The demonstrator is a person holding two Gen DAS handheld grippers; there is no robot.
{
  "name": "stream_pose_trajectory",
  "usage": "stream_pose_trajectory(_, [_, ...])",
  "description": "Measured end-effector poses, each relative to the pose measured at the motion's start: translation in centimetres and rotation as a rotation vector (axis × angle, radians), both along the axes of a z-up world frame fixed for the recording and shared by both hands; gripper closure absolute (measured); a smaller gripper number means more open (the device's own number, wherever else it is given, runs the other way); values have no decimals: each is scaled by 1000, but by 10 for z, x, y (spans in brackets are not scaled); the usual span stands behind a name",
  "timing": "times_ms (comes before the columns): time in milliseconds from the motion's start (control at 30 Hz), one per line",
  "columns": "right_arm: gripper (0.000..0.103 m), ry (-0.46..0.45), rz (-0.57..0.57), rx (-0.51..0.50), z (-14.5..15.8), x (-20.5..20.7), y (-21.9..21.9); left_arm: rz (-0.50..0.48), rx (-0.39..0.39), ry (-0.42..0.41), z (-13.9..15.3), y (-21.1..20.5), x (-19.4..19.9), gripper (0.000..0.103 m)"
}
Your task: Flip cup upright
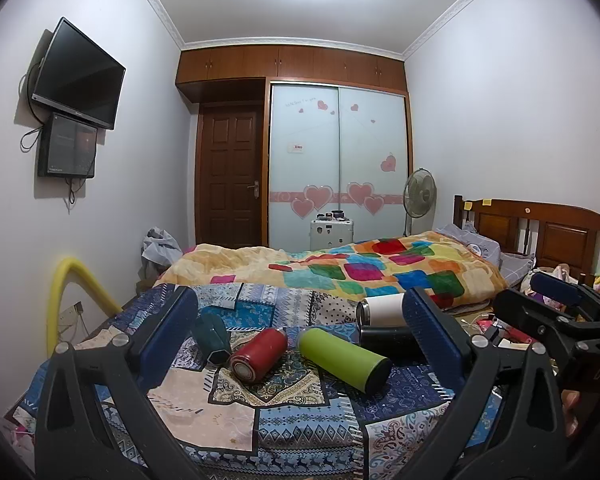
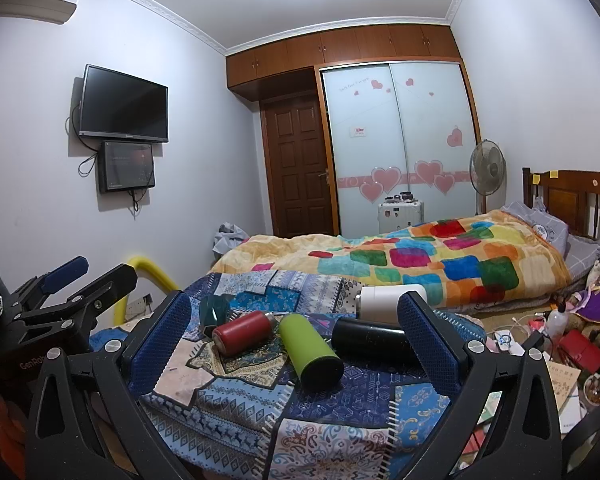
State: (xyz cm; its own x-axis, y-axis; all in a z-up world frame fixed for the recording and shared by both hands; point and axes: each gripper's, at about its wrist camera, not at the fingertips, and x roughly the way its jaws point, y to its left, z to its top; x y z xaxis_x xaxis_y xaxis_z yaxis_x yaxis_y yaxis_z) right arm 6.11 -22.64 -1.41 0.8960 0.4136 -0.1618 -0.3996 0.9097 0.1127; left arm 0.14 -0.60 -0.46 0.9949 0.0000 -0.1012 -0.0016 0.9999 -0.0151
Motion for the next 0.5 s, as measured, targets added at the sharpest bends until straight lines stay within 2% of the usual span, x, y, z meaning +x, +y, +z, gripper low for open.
stream_pose_trajectory(500, [0, 2, 2, 1, -3, 2, 0, 0, -3, 1, -1, 1, 1, 0])
